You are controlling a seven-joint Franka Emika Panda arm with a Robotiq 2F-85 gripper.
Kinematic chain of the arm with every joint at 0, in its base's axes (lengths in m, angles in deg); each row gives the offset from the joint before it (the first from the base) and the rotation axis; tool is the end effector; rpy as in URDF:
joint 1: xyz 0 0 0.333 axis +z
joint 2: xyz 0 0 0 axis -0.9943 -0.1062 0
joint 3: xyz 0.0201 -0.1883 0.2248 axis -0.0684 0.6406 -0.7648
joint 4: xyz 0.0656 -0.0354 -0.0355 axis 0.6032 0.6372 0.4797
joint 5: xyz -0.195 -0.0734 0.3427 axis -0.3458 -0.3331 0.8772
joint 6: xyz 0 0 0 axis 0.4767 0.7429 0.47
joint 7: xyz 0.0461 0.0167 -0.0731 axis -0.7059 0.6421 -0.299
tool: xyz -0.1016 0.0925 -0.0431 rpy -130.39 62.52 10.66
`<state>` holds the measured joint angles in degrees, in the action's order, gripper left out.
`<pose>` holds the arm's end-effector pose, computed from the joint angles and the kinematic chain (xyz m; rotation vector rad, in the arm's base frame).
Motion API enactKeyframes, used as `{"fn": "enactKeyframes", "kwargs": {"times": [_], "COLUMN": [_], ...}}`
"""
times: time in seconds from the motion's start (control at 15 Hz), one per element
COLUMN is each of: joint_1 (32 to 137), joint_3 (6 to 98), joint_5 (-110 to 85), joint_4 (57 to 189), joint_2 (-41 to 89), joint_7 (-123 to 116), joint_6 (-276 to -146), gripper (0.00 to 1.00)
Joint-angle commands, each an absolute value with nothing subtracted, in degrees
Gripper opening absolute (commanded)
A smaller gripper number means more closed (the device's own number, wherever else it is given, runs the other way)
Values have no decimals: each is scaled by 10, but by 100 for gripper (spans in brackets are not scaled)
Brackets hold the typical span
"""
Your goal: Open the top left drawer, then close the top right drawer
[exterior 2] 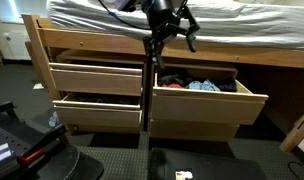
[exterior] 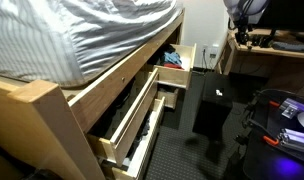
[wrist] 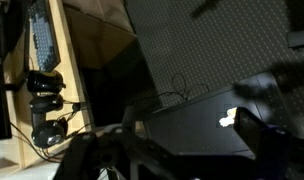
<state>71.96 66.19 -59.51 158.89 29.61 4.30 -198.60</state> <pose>0.4195 -0.3130 0.2286 2.4269 -0.1741 -0.4912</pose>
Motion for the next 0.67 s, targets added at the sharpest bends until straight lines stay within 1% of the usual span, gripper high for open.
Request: {"fn": "enactKeyframes", "kwargs": {"times": [0.0,0.07,0.13,0.27,0.4,0.6], "joint_1": [732,724,727,724,731,765], "joint_3": [644,649,634,635,626,576], "joint_5": [-725,-770,-711,-750,-733,-731], "joint_4": [1716,1724,1681,1706,1692,1757], "joint_2": [365,375,330,351,323,336], "joint_7": [91,120,105,123,130,118], "joint_6": [-2031,-2047,-2013,-2027,-2013,-2057], "gripper": [100,100,100,100,100,100]}}
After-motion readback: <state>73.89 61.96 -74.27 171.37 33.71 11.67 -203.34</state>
